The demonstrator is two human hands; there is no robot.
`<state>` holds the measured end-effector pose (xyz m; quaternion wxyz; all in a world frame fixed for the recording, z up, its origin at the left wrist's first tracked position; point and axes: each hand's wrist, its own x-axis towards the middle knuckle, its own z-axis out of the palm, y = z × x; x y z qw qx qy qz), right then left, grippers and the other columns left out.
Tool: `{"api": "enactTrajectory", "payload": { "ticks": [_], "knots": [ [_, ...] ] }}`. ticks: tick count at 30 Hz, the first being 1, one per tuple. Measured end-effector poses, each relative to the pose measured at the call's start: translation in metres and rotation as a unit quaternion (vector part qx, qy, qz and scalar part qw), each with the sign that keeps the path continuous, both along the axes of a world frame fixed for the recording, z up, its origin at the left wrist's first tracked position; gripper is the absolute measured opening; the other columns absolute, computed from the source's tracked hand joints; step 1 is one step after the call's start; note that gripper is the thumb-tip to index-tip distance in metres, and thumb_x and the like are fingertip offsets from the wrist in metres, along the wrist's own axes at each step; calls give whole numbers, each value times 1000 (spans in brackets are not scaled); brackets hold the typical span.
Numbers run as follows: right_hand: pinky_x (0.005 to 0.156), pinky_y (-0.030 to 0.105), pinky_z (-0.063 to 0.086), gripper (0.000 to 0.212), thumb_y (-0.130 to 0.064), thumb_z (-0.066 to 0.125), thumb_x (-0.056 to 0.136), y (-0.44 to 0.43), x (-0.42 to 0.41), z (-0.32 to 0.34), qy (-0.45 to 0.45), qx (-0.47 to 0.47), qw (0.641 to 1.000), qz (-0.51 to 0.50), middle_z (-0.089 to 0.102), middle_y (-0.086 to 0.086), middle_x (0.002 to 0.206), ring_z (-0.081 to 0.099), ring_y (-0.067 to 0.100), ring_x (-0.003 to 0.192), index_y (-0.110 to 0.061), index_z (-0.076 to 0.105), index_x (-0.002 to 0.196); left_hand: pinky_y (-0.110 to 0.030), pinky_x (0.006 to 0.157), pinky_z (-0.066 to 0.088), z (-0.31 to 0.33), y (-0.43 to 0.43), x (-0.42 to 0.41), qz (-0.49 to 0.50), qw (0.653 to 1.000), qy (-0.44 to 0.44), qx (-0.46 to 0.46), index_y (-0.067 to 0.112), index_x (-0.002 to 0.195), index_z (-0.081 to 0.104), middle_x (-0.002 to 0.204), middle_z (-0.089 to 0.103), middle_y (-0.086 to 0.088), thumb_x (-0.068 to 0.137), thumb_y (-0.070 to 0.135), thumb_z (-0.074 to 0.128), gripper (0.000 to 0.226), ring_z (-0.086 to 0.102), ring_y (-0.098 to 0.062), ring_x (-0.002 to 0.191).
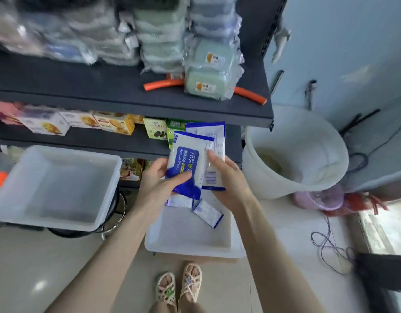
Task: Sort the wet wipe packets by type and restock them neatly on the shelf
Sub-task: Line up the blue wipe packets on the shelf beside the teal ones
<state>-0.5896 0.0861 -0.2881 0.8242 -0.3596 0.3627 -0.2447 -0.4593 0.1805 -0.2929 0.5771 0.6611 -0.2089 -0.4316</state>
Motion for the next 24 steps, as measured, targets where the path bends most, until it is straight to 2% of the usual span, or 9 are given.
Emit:
{"api": "enactTrajectory", "payload": {
  "ticks": [6, 10, 13, 15, 17, 19, 20, 22, 24],
  "knots": [
    [71, 36, 57, 24, -11, 52, 94, -32, 12, 119, -53, -122, 991, 27, 72, 7, 105, 70, 23, 92, -16, 60, 117, -32, 77, 53, 114, -20, 17, 60, 992, -11, -108, 14, 111, 60, 102, 72, -3, 78, 13, 74, 35, 69, -17, 93],
    [65, 29, 57, 21, -32, 44, 99, -46, 23, 189, -59, -178, 982, 21, 75, -3, 91, 72, 15, 83, -23, 60, 109, -34, 85, 52, 175, -33, 33, 63, 980, -39, -184, 20, 112, 56, 107, 69, 1, 82, 10, 70, 35, 67, -15, 99],
    [81, 37, 54, 39, -47, 37, 98, -61, 40, 227, -54, -184, 981, 21, 74, 1, 97, 69, 19, 92, -22, 60, 116, -34, 83, 52, 212, -50, 46, 76, 969, -36, -232, 22, 112, 56, 105, 70, 4, 89, 15, 62, 24, 68, -12, 96],
    [81, 37, 51, 33, -43, 39, 98, -73, 53, 244, -40, -204, 978, 30, 74, 2, 90, 68, 20, 88, -20, 62, 108, -35, 80, 52, 232, -63, 57, 74, 965, -23, -252, 25, 105, 57, 100, 71, 7, 94, 19, 55, 12, 69, -11, 89],
    [86, 38, 51, 31, -46, 51, 93, -85, 70, 258, -18, -240, 970, 32, 74, 1, 97, 68, 20, 93, -21, 62, 108, -36, 78, 54, 248, -76, 69, 62, 963, -36, -259, 26, 99, 56, 96, 72, 8, 94, 18, 55, 9, 70, -11, 87],
    [96, 43, 49, 55, -51, 68, 78, -99, 89, 269, 7, -284, 958, 29, 69, 2, 113, 66, 21, 104, -19, 58, 123, -33, 70, 55, 260, -90, 87, 62, 958, -56, -273, 22, 97, 52, 91, 71, 5, 89, 8, 62, 20, 70, -9, 80],
    [89, 41, 53, 57, -44, 72, 78, -106, 98, 275, 8, -304, 952, 31, 70, 3, 111, 67, 21, 99, -15, 56, 124, -31, 67, 56, 266, -98, 98, 63, 955, -66, -283, 21, 100, 49, 91, 71, 3, 85, 1, 65, 30, 69, -8, 78],
    [63, 31, 55, 38, -24, 71, 83, -123, 117, 286, 16, -349, 937, 21, 71, 6, 94, 69, 19, 79, -8, 58, 114, -32, 65, 57, 277, -114, 122, 52, 950, -89, -295, 22, 111, 43, 96, 69, 0, 77, -9, 69, 53, 69, -11, 81],
    [57, 28, 54, 41, -18, 77, 77, -135, 136, 298, 56, -385, 921, -17, 70, 5, 91, 68, 16, 73, -9, 54, 110, -32, 63, 57, 285, -131, 147, 29, 950, -100, -296, 26, 116, 44, 98, 69, 1, 75, -12, 69, 60, 69, -11, 83]
  ]
}}
